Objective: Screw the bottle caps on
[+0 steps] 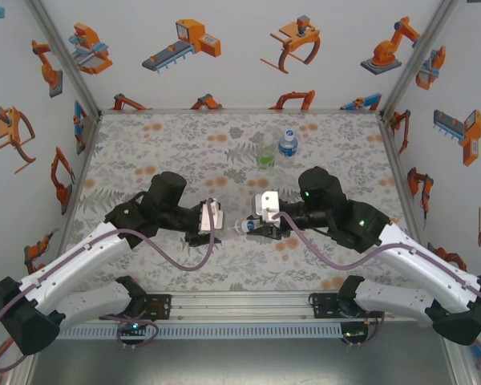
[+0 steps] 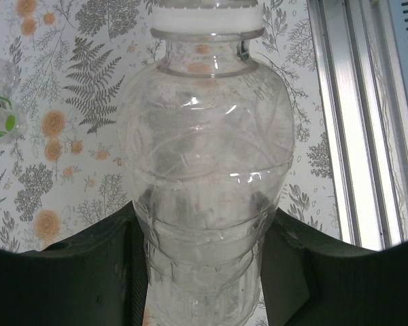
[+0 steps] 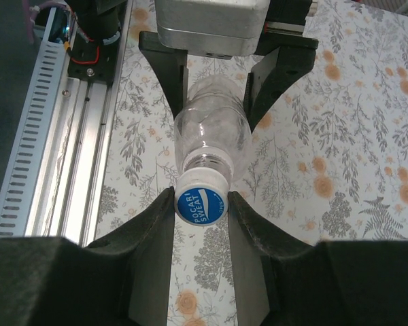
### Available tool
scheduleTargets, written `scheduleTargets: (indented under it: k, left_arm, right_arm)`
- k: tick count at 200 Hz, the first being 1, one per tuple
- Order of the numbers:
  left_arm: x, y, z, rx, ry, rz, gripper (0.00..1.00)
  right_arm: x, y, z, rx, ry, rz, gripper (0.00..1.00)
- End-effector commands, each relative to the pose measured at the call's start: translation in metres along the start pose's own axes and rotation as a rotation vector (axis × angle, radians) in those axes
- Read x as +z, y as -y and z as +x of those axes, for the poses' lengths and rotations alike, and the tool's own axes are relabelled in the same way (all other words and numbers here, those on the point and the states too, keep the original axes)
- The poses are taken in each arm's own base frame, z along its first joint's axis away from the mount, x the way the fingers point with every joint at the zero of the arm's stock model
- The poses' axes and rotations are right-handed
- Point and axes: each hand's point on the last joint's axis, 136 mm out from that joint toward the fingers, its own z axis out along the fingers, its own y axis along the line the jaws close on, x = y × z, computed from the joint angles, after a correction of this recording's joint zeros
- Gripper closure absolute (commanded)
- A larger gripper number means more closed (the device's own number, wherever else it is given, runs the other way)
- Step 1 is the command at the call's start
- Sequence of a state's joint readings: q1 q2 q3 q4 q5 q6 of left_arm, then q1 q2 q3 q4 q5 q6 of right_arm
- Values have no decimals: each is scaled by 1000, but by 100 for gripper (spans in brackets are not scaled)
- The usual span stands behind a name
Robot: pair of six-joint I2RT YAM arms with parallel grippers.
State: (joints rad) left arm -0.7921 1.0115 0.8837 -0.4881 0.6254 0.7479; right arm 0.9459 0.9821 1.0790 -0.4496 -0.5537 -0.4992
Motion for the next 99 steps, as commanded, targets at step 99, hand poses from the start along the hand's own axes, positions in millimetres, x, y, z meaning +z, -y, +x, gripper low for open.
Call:
scheduleTargets:
  k: [99]
  left_arm:
    - [-8, 11, -34, 15, 122, 78, 100]
  right_arm:
    - [8, -10, 6, -146, -44, -66, 100]
